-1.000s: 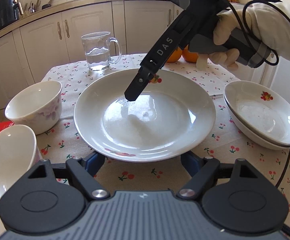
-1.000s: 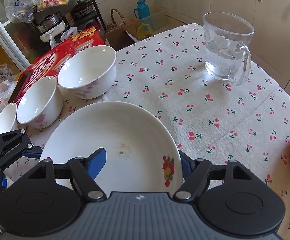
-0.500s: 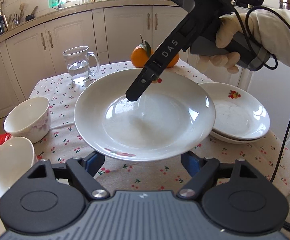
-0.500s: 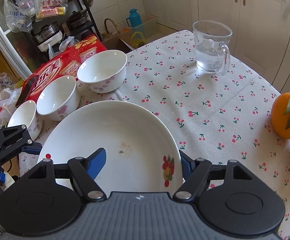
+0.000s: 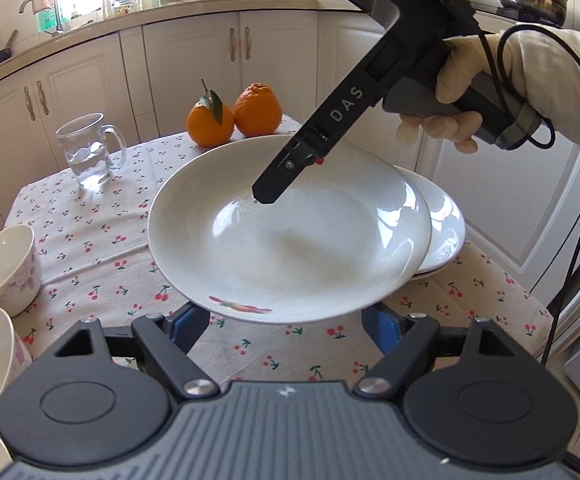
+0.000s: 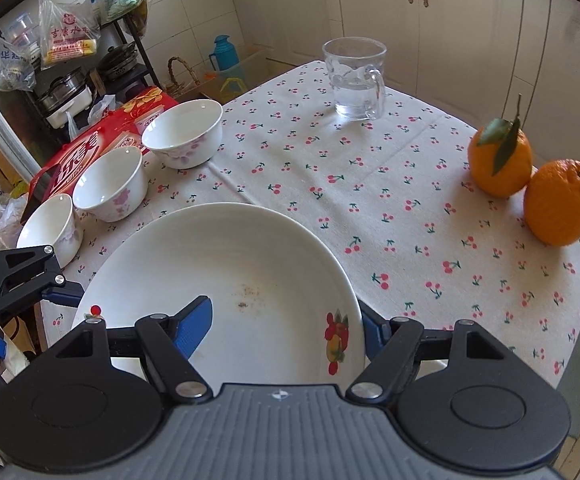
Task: Organize plates and bowls
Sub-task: 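Lift the flower-print plate with the right tool and carry it over the plate stack, then lower the plate onto the plate stack and open the right tool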
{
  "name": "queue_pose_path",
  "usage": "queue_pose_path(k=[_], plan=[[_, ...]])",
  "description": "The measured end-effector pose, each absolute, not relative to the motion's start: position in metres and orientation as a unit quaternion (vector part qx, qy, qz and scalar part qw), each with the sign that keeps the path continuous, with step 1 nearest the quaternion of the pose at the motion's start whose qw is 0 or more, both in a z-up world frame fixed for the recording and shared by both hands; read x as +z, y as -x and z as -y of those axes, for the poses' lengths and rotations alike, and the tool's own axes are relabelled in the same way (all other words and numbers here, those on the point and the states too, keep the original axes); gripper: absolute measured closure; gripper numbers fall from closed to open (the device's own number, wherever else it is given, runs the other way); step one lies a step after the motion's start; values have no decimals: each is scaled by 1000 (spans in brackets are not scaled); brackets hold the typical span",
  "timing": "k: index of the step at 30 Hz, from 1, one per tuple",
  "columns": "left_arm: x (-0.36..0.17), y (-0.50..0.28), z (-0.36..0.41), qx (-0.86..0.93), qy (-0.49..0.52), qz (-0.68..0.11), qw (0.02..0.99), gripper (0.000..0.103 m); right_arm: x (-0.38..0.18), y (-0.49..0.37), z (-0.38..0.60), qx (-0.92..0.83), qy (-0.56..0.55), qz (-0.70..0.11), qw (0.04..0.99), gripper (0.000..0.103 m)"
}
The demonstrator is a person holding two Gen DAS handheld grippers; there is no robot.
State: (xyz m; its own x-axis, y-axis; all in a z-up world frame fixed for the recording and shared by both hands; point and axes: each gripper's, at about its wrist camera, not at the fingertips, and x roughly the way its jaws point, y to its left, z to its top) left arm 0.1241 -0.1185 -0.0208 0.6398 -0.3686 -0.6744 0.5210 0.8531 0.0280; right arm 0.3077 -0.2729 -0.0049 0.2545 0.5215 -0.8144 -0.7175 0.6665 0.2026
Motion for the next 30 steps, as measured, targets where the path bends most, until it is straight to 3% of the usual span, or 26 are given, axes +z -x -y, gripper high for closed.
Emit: queue_pose_path(k=[30], plan=[[-35,-142,182,-322,-153,-360,862,20,-37,-278,385,308,20,-479,822,23]])
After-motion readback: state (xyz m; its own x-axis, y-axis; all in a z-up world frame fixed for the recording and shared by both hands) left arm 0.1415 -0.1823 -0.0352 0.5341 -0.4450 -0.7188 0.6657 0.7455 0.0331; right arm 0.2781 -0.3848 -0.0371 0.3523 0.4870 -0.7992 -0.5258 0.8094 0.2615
